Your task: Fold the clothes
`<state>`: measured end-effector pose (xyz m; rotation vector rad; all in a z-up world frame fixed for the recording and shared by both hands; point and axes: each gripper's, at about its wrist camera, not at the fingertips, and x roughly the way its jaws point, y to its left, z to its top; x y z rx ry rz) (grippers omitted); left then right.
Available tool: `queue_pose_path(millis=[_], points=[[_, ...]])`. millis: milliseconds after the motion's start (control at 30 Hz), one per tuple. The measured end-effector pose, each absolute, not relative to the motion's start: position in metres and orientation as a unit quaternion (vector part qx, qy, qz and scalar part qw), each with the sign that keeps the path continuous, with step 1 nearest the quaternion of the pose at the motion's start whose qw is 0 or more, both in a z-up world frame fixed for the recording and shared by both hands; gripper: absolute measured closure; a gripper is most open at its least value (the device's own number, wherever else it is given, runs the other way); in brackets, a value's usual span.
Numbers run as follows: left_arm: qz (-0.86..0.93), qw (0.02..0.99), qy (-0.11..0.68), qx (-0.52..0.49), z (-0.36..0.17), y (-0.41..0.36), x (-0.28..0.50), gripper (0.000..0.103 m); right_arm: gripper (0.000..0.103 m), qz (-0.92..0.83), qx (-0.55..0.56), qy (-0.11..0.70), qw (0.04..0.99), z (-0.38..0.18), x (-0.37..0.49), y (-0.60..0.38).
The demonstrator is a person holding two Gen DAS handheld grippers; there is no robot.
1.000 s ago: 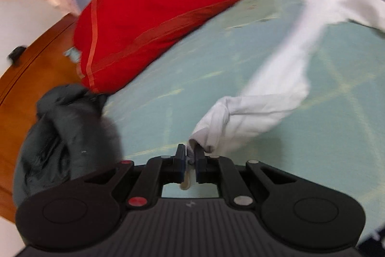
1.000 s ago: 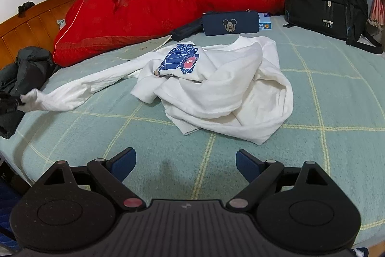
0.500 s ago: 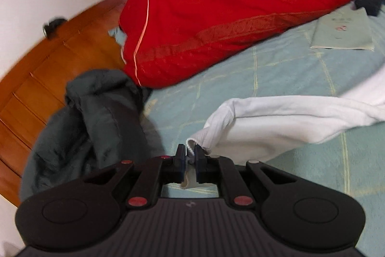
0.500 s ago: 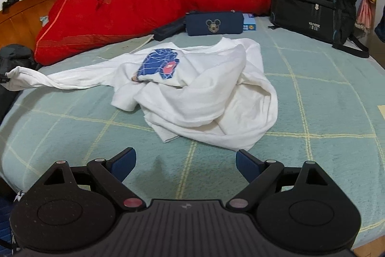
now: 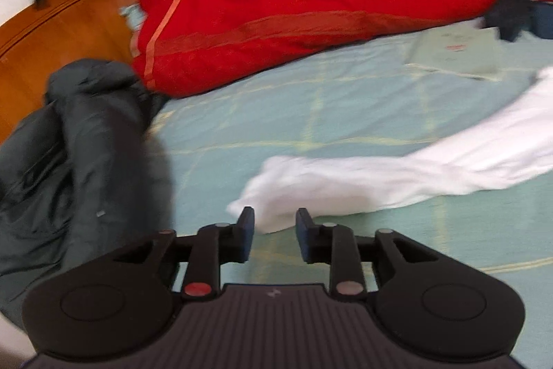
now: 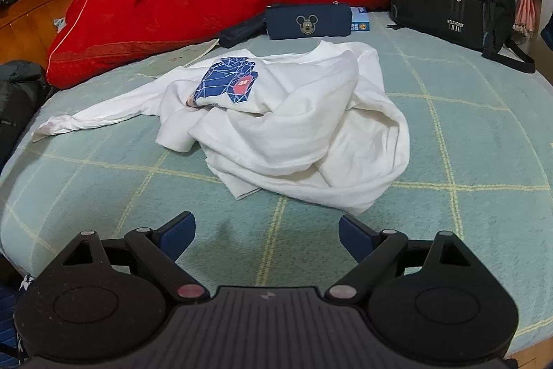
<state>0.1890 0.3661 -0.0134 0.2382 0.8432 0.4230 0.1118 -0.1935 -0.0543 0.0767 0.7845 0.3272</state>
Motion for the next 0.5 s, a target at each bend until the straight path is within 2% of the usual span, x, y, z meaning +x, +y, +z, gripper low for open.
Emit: queue_pose_path(millis=[100,133,267,500], points=[[0.181,0.89,0.406,0.098,-0.013,0.353,0.207,0.059,0.01,0.157,0.035,0.381,0.911,-0.053,0.107,-0.194],[0.181,0.889,0.413,0.078,-0.014,0.354,0.216,0.058,0.01,0.155,0.034,0.381,0.911,-0.053,0.106,-0.195],[0.183,0.876,0.446,-0.024,-0.022,0.373,0.256,0.059,0.01,0.14,0.038,0.382,0.913,-0.051,0.105,-0.201],[0.223,0.84,0.473,-0.145,-0.056,0.421,0.305,0.06,0.01,0.116,0.049,0.389,0.913,-0.056,0.123,-0.204]])
